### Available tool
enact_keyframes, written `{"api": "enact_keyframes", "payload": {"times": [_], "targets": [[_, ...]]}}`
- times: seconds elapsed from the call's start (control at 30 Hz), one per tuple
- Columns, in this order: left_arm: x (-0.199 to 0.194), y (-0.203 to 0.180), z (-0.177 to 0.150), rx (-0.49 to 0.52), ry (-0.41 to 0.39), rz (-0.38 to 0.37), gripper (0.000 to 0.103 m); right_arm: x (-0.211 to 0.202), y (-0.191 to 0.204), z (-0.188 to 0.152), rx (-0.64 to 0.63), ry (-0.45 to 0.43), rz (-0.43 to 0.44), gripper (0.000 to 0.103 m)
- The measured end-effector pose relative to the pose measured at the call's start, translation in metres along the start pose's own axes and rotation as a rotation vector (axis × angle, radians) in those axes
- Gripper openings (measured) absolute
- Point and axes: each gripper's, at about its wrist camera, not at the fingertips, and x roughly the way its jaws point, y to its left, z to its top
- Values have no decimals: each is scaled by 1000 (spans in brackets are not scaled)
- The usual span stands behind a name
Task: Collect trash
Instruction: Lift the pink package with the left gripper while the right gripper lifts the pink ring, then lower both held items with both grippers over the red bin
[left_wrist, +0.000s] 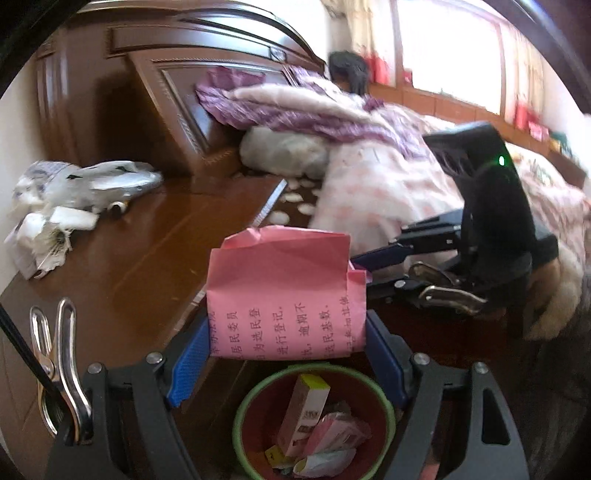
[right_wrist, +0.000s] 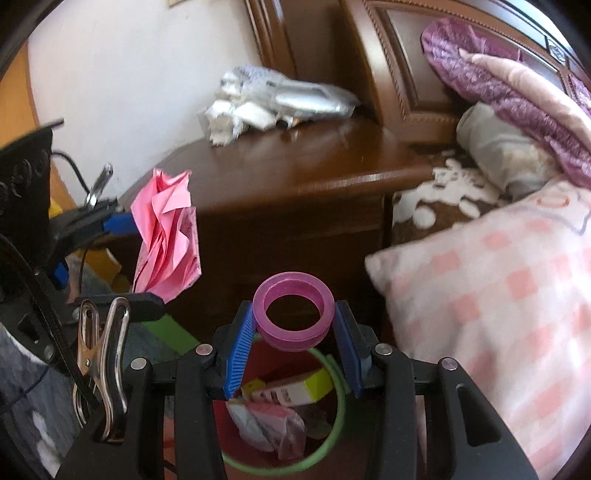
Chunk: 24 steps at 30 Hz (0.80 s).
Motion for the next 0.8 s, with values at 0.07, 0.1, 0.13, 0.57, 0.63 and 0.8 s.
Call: {"api": "enact_keyframes", "payload": {"times": [0.07, 0.1, 0.13, 0.57, 0.63, 0.8], "targets": [[8, -6, -3, 1, 26, -19, 82, 3, -2, -7, 2, 11, 5, 44], [12, -8, -6, 2, 41, -31, 82, 6, -3, -11, 10, 21, 6, 44], [16, -9, -8, 1, 53, -36, 82, 9, -4, -15, 17, 32, 12, 44], [74, -16, -58, -52, 248, -102, 82, 67, -13, -57, 63, 185, 64, 44], [83, -17, -66, -54, 288, -102, 82, 77, -18, -67, 89, 205, 79, 44], [103, -21, -88, -34, 383, -69, 82, 98, -24, -84, 121, 242, 94, 44]]}}
